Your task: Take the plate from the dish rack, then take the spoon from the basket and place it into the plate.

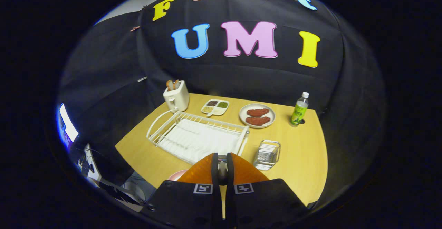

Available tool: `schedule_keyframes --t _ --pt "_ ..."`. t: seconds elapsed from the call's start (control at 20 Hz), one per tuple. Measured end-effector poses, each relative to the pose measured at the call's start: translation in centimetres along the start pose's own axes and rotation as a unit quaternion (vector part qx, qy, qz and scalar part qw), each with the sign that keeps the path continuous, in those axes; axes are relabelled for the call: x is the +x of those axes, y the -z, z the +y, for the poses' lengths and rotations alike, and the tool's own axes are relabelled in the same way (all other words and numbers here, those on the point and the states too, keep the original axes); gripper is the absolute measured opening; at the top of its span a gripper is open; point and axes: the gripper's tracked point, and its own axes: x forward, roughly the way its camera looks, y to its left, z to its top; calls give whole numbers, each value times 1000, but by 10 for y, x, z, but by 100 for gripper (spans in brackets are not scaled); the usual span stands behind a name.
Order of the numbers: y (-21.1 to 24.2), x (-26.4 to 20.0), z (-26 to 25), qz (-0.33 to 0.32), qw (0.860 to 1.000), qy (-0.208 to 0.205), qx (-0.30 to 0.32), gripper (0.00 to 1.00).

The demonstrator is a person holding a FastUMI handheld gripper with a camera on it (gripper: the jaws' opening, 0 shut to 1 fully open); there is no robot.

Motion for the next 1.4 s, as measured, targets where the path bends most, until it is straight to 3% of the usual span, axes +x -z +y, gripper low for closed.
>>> schedule_keyframes --t 0.2,0.45,0.7,1.0,1.4 --pt "56 19 56 40 997 -62 11 8" --pt "125 59 81 84 993 -79 -25 8" --pt "144 78 101 85 991 -98 -46 8" --pt "170 69 94 117 981 -126 -92 10" --pt "211 72 75 162 975 -108 -110 20"
